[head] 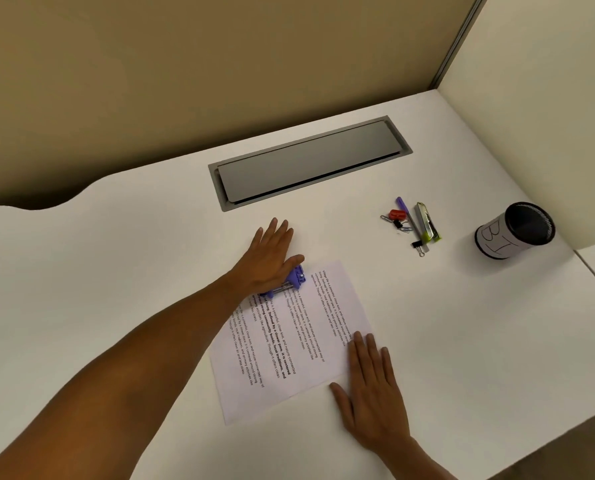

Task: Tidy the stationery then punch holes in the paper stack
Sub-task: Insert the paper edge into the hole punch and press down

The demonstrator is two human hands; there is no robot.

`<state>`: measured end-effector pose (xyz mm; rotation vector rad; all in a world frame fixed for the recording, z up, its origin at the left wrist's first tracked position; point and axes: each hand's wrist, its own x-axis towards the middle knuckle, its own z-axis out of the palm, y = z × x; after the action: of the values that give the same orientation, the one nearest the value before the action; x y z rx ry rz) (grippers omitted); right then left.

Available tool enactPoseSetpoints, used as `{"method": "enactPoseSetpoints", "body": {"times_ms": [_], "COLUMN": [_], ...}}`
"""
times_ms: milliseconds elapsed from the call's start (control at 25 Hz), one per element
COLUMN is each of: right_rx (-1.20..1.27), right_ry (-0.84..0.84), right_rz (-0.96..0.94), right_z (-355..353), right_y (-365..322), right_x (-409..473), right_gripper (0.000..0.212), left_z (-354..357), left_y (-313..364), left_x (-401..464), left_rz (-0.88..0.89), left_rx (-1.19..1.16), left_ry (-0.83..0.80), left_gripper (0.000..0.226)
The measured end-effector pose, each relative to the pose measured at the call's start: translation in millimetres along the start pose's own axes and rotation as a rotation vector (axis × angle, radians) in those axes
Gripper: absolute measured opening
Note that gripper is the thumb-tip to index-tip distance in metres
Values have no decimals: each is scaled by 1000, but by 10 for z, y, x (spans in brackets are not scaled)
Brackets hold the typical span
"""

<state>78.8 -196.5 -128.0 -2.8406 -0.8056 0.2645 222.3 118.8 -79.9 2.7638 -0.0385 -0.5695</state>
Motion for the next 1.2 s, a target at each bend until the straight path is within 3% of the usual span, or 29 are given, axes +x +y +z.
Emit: {"method": "enactPoseSetpoints", "body": {"times_ms": [240, 400, 600, 1200], "right_rx": [1, 1, 2, -5], "right_ry": [-10, -13, -28, -63], "right_rz": [3, 5, 11, 17], "right_z": [-1, -9, -17, -53], "right_y": [-1, -14, -18, -33], "right_x": [-1, -3, 5, 4], "right_gripper": [81, 80, 80, 80], "left_z": [138, 78, 70, 172], "left_y": [30, 55, 104, 71], "left_x": [131, 238, 363, 324], "left_rz": [-102, -154, -271, -274], "left_rx": [-99, -200, -139, -50], "left_ry": [-3, 138, 96, 145], "left_gripper": [74, 67, 74, 78]}}
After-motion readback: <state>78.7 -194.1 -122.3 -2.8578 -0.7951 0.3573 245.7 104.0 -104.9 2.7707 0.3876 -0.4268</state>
